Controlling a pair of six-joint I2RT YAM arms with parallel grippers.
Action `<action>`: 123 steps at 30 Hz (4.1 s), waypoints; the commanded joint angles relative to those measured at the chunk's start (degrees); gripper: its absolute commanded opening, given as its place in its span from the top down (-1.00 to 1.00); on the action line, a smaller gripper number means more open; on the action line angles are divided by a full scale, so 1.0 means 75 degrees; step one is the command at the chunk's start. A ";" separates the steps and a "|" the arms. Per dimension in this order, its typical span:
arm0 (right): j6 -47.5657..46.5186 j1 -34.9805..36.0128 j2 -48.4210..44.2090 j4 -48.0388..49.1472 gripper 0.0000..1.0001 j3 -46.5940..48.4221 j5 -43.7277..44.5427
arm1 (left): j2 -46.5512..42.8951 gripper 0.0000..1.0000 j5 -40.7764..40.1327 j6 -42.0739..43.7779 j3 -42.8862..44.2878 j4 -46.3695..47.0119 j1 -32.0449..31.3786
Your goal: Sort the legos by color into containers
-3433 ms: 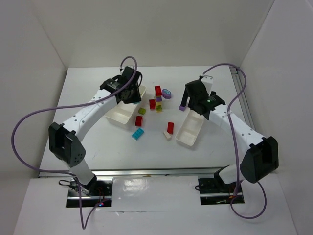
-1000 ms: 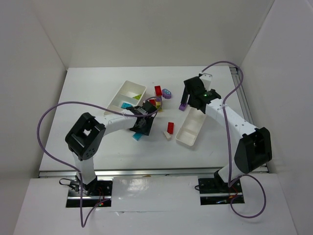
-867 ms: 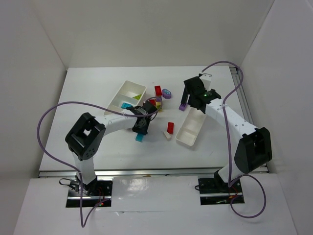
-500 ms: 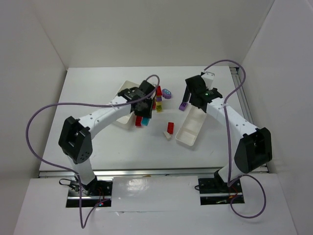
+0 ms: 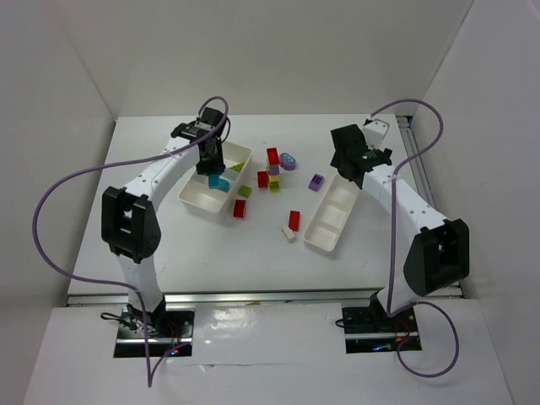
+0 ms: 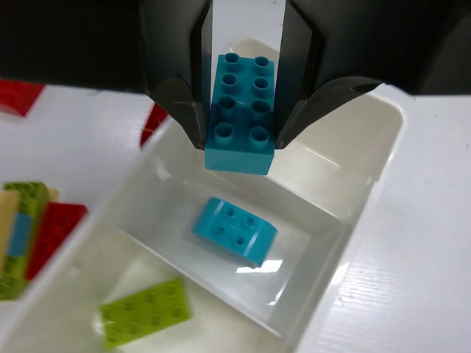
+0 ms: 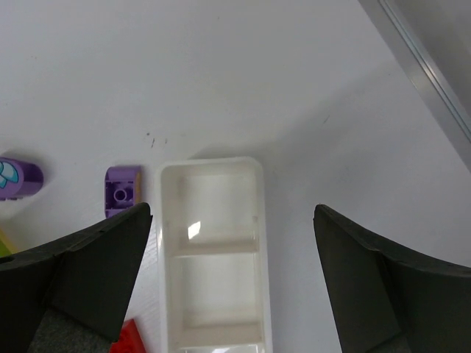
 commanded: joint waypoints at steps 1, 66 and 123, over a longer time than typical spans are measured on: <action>0.0169 -0.0111 0.0201 0.0179 -0.97 0.0461 0.0467 | 0.0509 1.00 -0.0092 -0.0254 0.0404 -0.0174 0.0323; 0.0298 -0.0111 -0.1112 -0.0418 -0.97 -0.0477 -0.0823 | 0.0392 -0.47 -0.0315 -0.0981 -0.2760 0.2451 -0.1868; 0.0298 -0.0041 -0.1113 -0.0032 -0.97 -0.0629 -0.0858 | -0.1517 1.00 -0.0561 -0.0981 -0.1551 0.0013 0.0239</action>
